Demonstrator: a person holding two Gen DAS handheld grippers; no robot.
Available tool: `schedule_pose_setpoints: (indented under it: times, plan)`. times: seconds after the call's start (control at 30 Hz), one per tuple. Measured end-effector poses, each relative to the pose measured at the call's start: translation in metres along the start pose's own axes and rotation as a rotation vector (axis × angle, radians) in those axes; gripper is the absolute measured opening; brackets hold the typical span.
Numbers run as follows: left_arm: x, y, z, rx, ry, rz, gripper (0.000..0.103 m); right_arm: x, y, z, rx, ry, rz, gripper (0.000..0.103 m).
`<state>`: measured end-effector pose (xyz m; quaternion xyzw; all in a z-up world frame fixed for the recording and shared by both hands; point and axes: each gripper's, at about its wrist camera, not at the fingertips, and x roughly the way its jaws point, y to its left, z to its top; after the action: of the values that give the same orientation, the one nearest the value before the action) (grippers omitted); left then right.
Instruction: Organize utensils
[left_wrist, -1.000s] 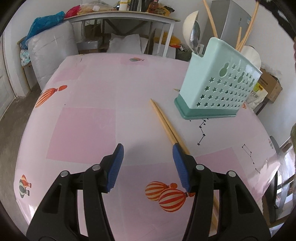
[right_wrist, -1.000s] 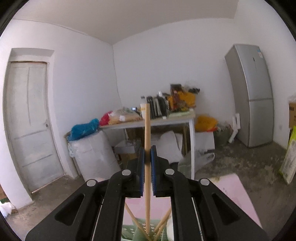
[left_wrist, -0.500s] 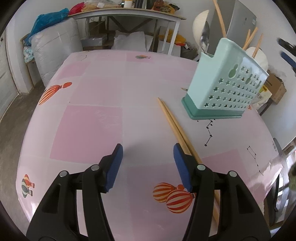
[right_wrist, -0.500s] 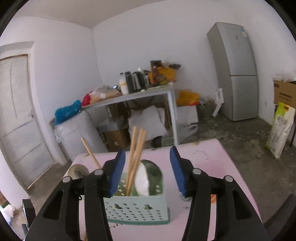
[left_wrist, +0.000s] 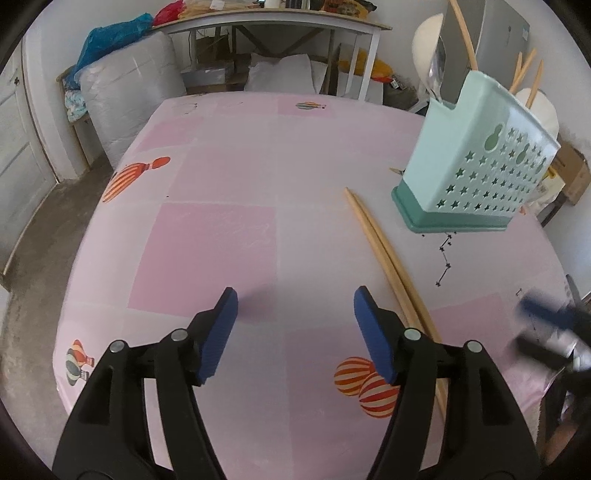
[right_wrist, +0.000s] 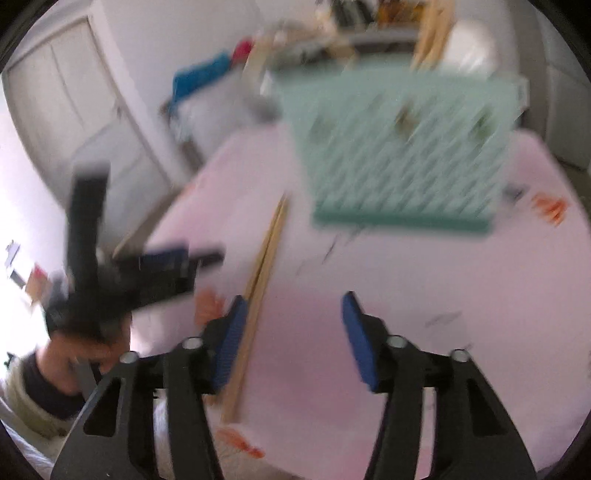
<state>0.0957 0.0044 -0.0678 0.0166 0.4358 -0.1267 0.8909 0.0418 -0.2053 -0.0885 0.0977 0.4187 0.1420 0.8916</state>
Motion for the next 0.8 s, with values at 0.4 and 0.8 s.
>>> schedule_pose_setpoints:
  times: [0.4, 0.8]
  plan:
    - [0.001, -0.002, -0.001, -0.002, -0.001, 0.019, 0.066, 0.037, 0.025, 0.003, -0.080, 0.102, -0.037, 0.009]
    - [-0.013, -0.047, -0.004, 0.140, -0.041, -0.077, 0.066, 0.024, 0.010, -0.010, 0.010, 0.116, -0.053, 0.007]
